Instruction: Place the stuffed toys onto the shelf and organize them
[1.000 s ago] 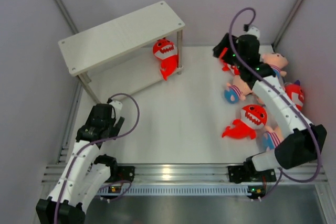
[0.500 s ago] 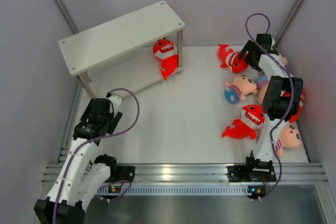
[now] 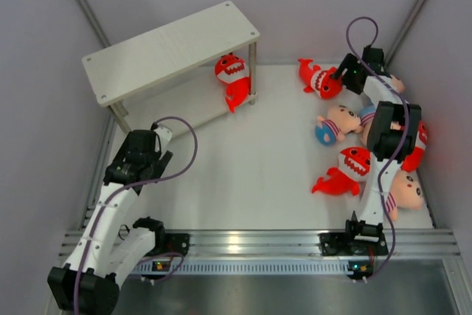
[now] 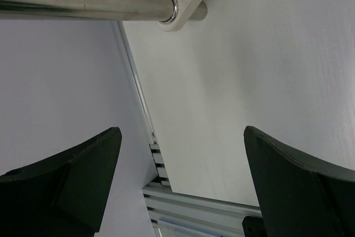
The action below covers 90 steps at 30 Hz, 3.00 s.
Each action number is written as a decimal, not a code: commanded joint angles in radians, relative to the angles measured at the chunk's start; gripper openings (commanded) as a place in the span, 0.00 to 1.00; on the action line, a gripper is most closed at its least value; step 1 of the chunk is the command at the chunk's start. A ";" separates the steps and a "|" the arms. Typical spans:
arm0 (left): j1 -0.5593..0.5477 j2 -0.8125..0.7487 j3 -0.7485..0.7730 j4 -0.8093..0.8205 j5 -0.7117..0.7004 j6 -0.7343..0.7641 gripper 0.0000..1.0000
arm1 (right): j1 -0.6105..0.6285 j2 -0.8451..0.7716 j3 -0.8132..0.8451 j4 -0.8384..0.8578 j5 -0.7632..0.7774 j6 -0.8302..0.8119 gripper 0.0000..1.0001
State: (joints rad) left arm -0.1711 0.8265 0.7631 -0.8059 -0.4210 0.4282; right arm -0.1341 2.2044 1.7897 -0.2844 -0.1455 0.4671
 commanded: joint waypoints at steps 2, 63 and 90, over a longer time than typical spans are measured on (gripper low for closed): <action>0.005 0.016 0.038 0.024 -0.013 -0.009 0.98 | -0.007 0.023 0.037 0.050 -0.072 -0.019 0.72; 0.002 -0.018 0.559 -0.193 0.993 -0.019 0.95 | 1.344 -0.632 -0.036 -0.128 -0.069 -1.297 0.00; 0.004 -0.001 0.627 0.047 0.666 -0.653 0.00 | 1.331 -0.789 -0.816 1.042 0.469 -0.043 0.99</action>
State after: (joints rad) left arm -0.1684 0.8169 1.3323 -0.8600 0.2920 -0.1009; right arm 1.1305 1.3876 0.9463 0.4774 0.2253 0.2317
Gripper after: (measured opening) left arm 0.071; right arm 0.993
